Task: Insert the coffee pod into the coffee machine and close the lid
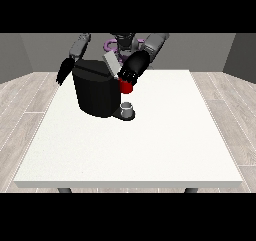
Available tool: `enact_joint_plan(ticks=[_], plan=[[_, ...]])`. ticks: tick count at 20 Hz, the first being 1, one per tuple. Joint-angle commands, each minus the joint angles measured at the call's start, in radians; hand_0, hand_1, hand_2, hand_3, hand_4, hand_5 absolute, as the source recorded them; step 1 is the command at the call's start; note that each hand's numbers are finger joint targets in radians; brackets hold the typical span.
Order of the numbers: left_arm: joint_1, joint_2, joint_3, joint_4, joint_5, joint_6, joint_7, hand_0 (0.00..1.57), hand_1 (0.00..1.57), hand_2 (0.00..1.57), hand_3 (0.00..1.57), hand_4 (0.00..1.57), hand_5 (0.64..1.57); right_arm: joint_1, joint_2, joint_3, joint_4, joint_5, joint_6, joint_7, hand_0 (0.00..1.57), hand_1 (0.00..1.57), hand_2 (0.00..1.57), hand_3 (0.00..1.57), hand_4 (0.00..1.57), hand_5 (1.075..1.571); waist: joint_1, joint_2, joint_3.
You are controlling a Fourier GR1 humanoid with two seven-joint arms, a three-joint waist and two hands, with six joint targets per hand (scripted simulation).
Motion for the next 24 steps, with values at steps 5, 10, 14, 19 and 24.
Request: enact_joint_plan(ticks=[5, 10, 14, 19, 24], plan=[[0.007, 0.010, 0.009, 0.026, -0.008, 0.002, -0.039, 1.12, 1.12, 1.14, 0.98, 0.00, 1.571, 0.017, 0.008, 0.007, -0.003, -0.004, 0.007, 0.019, 0.00, 0.00, 0.00, 0.00, 0.00, 1.571, -0.001, -0.006, -0.0010], [-0.009, 0.007, 0.039, 0.012, 0.018, 0.037, -0.098, 1.21, 1.21, 1.18, 0.96, 0.00, 1.571, 0.016, 0.043, 0.021, -0.004, 0.021, -0.041, -0.001, 0.00, 0.00, 0.00, 0.00, 0.06, 1.571, 0.013, 0.026, -0.0011], [-0.008, 0.019, 0.059, 0.036, 0.013, 0.064, -0.086, 1.24, 1.24, 1.20, 0.97, 0.00, 1.571, 0.010, 0.016, 0.028, -0.040, 0.024, -0.016, 0.039, 0.00, 0.00, 0.00, 0.00, 0.14, 1.571, -0.025, 0.013, -0.0013], [-0.043, 0.032, 0.036, 0.011, -0.017, 0.070, -0.094, 1.25, 1.25, 1.22, 0.94, 0.00, 1.571, -0.063, -0.034, -0.029, 0.003, 0.003, -0.001, 0.039, 0.00, 0.00, 0.00, 0.00, 0.07, 1.571, -0.003, 0.053, -0.0008], [-0.011, 0.048, 0.015, 0.006, -0.054, 0.114, -0.134, 1.00, 1.00, 1.02, 0.72, 0.00, 1.571, -0.015, -0.019, -0.015, -0.008, -0.004, 0.008, -0.013, 0.00, 0.00, 0.00, 0.00, 0.19, 1.571, -0.018, 0.057, -0.0007]])
